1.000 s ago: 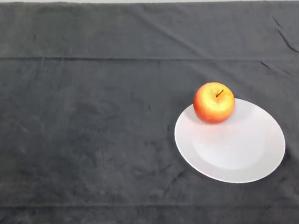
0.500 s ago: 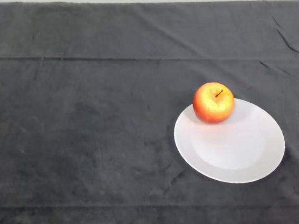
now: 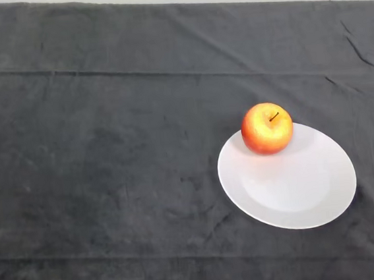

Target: Move the apple to the plate

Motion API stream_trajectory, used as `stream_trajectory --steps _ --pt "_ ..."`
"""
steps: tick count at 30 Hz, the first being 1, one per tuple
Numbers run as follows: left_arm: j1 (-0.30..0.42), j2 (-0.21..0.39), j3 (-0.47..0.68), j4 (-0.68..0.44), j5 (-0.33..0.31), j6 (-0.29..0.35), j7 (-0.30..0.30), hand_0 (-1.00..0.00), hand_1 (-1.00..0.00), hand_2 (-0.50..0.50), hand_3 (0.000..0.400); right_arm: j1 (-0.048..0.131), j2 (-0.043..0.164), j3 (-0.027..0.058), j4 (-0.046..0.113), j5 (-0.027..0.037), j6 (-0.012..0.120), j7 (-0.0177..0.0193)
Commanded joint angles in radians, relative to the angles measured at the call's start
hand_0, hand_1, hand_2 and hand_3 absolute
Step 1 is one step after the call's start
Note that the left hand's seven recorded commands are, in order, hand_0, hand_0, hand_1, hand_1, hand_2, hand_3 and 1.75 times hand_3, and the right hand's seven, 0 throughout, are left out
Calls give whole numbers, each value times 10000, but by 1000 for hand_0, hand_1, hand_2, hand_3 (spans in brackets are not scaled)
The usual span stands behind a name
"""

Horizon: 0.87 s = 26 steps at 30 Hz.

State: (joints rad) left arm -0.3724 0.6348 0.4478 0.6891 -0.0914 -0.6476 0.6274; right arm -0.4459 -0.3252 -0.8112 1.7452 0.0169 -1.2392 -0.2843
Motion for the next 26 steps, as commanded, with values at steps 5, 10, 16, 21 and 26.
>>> stream_trajectory --steps 5,10,16,21,26 --pt "-441 -216 296 516 222 -172 -139 0 0 0 0 1284 852 -151 644 19 353 -35" --pt "-456 -234 334 537 250 -191 -167 0 0 0 0 1284 852 -152 644 19 352 -36" --pt "-462 -232 396 563 249 -205 -231 0 0 0 0 1284 852 -152 644 18 352 -36" --pt "-475 -247 428 533 271 -174 -250 0 0 0 0 1283 852 -153 644 18 352 -36" --pt "-474 -251 476 537 279 -188 -284 0 0 0 0 1284 852 -154 644 17 352 -36"
